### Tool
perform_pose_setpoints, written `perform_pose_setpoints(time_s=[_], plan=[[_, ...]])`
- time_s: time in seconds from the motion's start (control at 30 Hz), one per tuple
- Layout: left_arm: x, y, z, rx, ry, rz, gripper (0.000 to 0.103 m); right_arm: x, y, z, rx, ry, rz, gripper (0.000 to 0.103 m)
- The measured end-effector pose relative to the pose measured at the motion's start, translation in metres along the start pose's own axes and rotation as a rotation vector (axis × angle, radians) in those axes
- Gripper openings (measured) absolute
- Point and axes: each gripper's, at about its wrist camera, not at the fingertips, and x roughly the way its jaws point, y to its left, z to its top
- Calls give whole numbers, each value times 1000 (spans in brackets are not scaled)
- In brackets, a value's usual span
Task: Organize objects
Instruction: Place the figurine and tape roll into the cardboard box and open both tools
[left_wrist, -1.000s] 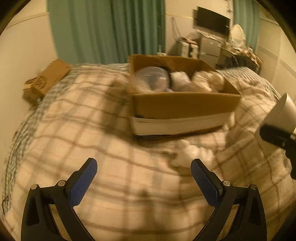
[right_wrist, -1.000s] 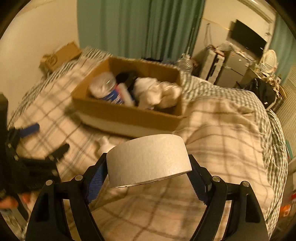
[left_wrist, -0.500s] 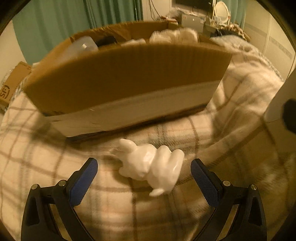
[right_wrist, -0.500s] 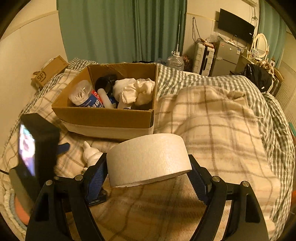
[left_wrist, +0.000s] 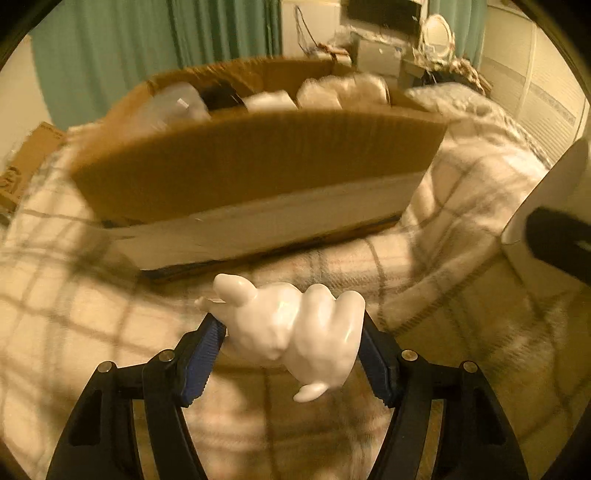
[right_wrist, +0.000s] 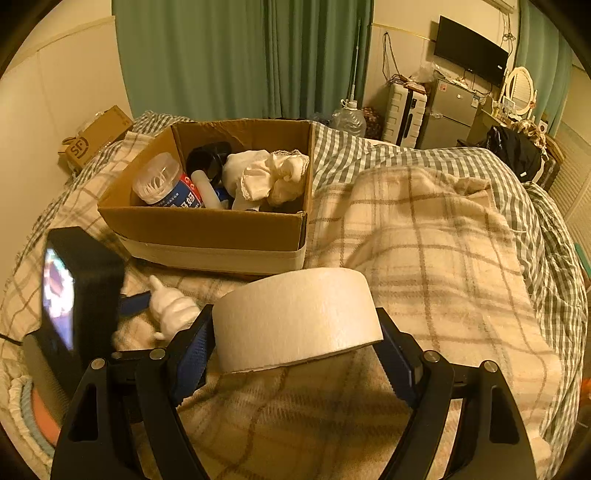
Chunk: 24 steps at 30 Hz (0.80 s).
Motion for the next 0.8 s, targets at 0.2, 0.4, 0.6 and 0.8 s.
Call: perform_pose_setpoints(time_s=[0.2, 0.4, 0.6, 0.8], plan=[[-52, 17, 0, -32, -95, 28, 71, -21, 7, 1, -9, -40, -40, 81], [-107, 35, 4, -83, -188, 26, 71, -62, 17, 0, -3, -112, -55, 81], [-165, 43, 19, -84, -292, 24, 71, -106, 26, 7, -9, -192, -55, 81], [-195, 55, 46, -84, -346, 1, 71, -144, 38, 34, -51, -295, -62, 81]])
